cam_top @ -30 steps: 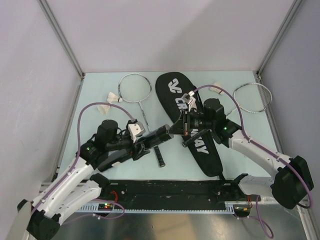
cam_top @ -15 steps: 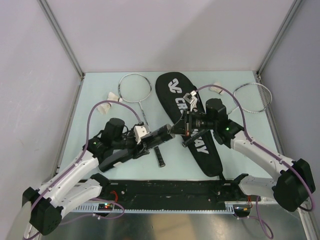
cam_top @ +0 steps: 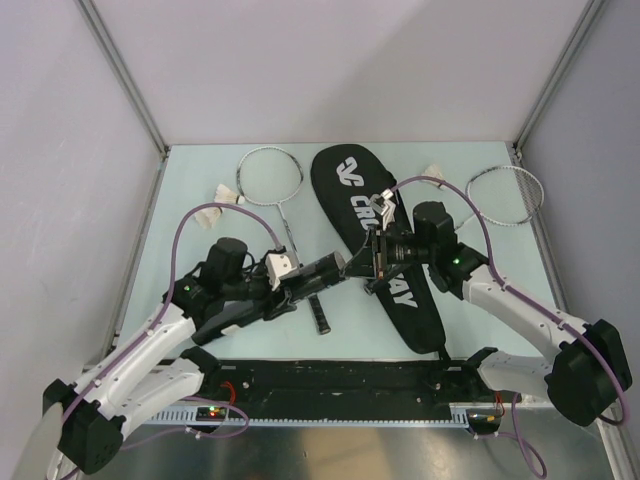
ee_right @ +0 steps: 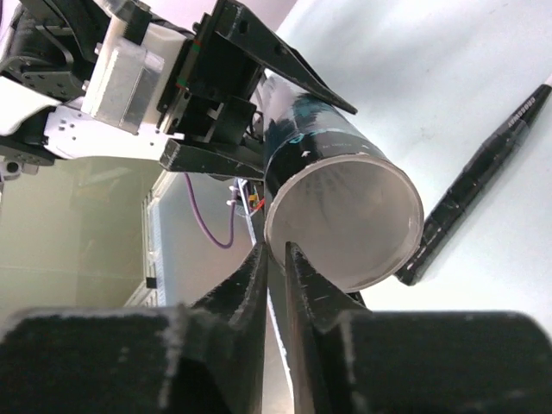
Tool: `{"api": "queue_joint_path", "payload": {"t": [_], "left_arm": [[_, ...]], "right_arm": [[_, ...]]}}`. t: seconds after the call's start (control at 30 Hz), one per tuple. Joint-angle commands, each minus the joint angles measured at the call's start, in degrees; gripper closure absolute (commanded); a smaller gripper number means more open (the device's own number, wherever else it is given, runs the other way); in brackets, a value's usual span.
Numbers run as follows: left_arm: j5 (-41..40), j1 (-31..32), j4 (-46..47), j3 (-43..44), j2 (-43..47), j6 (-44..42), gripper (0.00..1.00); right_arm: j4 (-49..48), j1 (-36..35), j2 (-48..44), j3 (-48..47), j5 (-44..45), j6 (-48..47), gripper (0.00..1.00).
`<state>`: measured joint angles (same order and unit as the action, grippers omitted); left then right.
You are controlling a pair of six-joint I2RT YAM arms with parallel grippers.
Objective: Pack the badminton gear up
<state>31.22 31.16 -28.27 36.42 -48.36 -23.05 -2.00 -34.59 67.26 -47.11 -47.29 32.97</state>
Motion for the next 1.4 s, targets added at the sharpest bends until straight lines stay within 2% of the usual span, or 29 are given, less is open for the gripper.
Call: {"api": "queue_joint_path", "payload": {"t": [0.0, 0.07, 0.17, 0.23, 0.7, 0.83, 0.93, 1.0, 1.13, 1.37], "left_arm": [[1.15, 0.0, 1.65, 0.77, 1.24, -1.25, 0.61], [0.03, 0.03, 1.64, 0.54, 1.34, -1.73, 0.66], [-2.23, -0.02, 1.67, -0.32, 1.59, -2.18, 0.73], [-3.3, 0.01, 1.65, -0.74, 1.84, -2.15, 0.75], [-5.85, 0.03, 1.71, -1.2, 1.97, -2.38, 0.76], [-5.36, 0.0, 1.68, -0.72, 2.1, -2.04, 0.75], [-6.62, 0.02, 1.71, -0.24, 2.77, -1.59, 0.74], [-9.25, 0.04, 1.86, 0.02, 3.78, -1.11, 0.74], [-20.69, 0.04, 2.8, 0.54, 7.5, 0.2, 0.72], [-35.46, -0.02, 6.17, -0.31, 16.07, 2.29, 0.7]], "right_arm": [[-1.78, 0.97, -1.61, 0.63, -2.34, -1.0, 0.93], [-2.53, 1.99, -2.31, 0.8, -3.22, -0.35, 0.98], [-2.98, 4.38, -4.26, 0.87, -4.49, 0.41, 1.0], [-3.16, 6.25, -5.61, 0.88, -5.69, 0.82, 1.0], [-0.09, 10.19, -10.4, 1.3, -7.7, -1.52, 1.0], [1.31, 10.84, -11.25, 1.31, -5.94, -2.11, 1.0], [4.9, 10.86, -11.5, 1.27, -0.54, -2.56, 1.0], [6.57, 10.77, -11.16, 1.29, 3.62, -2.17, 1.0], [7.49, 9.06, -8.86, 1.24, 9.27, -2.08, 1.0], [3.52, 3.12, 1.49, 1.23, 18.98, -0.23, 1.0]]}}
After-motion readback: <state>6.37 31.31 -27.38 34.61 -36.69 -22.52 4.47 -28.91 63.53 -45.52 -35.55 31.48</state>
